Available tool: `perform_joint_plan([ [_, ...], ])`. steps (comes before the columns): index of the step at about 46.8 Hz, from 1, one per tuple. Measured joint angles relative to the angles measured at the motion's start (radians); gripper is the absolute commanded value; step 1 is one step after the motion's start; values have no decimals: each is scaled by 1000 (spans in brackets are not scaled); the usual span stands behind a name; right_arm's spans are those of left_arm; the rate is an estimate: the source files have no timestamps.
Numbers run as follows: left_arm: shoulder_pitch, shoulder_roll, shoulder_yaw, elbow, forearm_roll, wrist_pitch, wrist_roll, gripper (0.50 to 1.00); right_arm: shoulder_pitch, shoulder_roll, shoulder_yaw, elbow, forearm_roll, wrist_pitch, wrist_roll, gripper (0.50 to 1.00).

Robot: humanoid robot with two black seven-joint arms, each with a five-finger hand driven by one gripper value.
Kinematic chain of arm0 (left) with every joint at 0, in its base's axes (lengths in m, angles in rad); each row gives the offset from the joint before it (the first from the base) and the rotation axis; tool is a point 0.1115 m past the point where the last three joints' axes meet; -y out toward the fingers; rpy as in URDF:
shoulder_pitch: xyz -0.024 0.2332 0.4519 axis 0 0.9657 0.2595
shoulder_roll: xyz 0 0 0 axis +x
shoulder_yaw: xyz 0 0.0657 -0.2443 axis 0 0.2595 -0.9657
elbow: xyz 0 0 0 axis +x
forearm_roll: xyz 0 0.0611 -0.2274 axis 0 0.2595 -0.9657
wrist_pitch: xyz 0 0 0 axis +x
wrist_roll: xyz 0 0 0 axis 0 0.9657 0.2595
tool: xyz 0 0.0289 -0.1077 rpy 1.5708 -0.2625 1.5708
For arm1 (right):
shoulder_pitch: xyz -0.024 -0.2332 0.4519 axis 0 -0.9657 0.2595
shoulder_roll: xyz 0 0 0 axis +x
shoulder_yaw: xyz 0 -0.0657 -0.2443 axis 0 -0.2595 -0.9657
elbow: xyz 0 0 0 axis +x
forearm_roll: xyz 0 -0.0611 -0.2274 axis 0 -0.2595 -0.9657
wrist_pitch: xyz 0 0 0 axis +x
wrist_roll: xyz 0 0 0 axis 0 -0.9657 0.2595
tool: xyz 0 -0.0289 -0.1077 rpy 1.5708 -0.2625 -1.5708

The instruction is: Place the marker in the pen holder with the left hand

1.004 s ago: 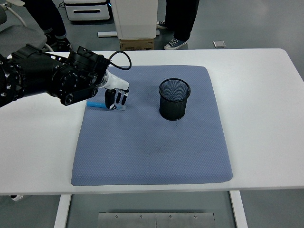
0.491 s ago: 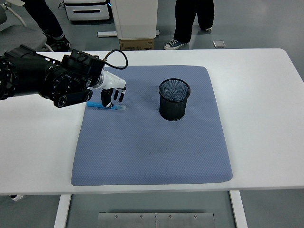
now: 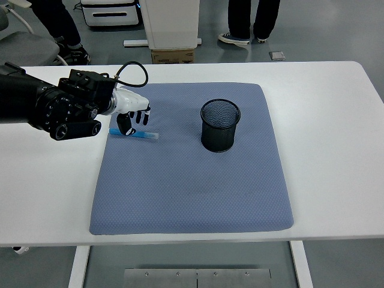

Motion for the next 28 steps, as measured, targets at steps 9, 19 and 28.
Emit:
perform_joint_plan([
  [9,6,-2,17,-24,-34,56,4,648,0,0,0,0,0,0,0,1000],
  [19,22,-11,24,-36,-51,83,4,648,0,0,0,0,0,0,0,1000],
  [28,39,-14,27,-36,-60,99,5,637,0,0,0,0,0,0,0,1000],
])
